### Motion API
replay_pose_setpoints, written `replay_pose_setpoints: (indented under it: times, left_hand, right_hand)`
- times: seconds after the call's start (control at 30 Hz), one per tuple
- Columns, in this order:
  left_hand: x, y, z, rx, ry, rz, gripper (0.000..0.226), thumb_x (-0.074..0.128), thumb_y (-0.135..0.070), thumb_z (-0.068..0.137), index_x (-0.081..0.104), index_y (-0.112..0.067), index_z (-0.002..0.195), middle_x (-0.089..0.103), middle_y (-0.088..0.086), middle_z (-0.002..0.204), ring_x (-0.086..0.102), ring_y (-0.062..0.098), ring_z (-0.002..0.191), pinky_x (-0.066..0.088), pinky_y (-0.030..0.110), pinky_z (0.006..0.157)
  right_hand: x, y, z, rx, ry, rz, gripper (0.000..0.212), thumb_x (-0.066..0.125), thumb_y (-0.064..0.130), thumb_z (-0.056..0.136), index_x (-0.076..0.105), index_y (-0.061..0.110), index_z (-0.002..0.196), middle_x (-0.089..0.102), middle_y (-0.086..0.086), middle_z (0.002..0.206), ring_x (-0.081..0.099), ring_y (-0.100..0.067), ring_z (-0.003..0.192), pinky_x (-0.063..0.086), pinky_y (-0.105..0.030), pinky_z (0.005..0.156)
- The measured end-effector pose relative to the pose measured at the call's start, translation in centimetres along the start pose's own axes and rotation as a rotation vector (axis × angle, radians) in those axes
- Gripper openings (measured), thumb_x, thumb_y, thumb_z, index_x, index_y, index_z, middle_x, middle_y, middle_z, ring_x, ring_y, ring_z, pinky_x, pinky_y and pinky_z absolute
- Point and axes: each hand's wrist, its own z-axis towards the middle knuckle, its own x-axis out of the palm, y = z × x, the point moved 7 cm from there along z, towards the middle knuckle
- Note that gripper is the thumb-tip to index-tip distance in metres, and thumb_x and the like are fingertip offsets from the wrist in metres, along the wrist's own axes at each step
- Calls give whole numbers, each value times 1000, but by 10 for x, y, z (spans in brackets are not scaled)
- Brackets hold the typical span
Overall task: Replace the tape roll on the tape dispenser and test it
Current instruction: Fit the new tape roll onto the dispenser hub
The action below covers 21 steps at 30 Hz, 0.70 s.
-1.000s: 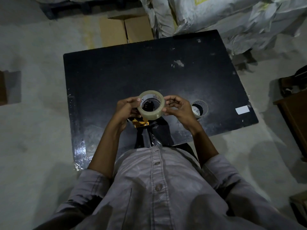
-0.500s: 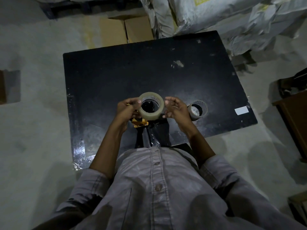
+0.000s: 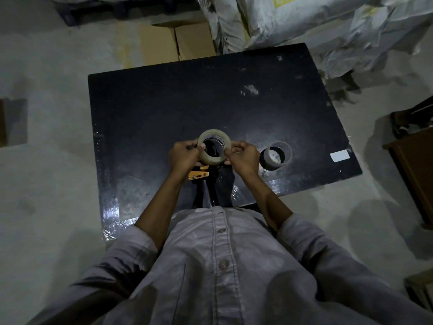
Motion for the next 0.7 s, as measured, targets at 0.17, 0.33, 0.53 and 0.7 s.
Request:
replay_pose_setpoints:
  times: [0.17, 0.33, 0.53, 0.7]
  left_hand:
    - [-11, -2, 9, 19, -97, 205, 18, 87, -36, 94, 88, -25, 109, 83, -6, 78, 79, 19, 60, 70, 40, 63]
    - [-23, 0, 9, 29, -142, 224, 18, 85, -38, 96, 88, -23, 105, 79, 5, 67, 75, 20, 54, 68, 39, 58]
    - [-40, 9, 21, -9, -102, 261, 26, 89, -40, 91, 89, -19, 106, 78, 2, 65, 71, 15, 49, 67, 40, 54]
    - [-38, 11, 18, 22, -96, 253, 27, 88, -43, 91, 90, -21, 107, 77, -1, 64, 71, 15, 49, 66, 39, 56]
  right_hand:
    - [7, -3, 6, -47, -35, -116, 32, 87, 13, 92, 73, 41, 86, 80, 7, 81, 84, -21, 77, 72, -52, 79]
    - [18, 9, 9, -135, -34, -188, 12, 89, 21, 90, 83, 25, 100, 82, 8, 85, 82, -13, 76, 72, -46, 75]
    - [30, 19, 6, -238, -2, -355, 28, 86, 31, 92, 84, 17, 116, 82, 2, 99, 78, -8, 86, 70, -37, 80]
    - [29, 17, 8, -229, -14, -377, 26, 87, 33, 93, 84, 22, 117, 81, 0, 106, 79, -9, 90, 70, -39, 83]
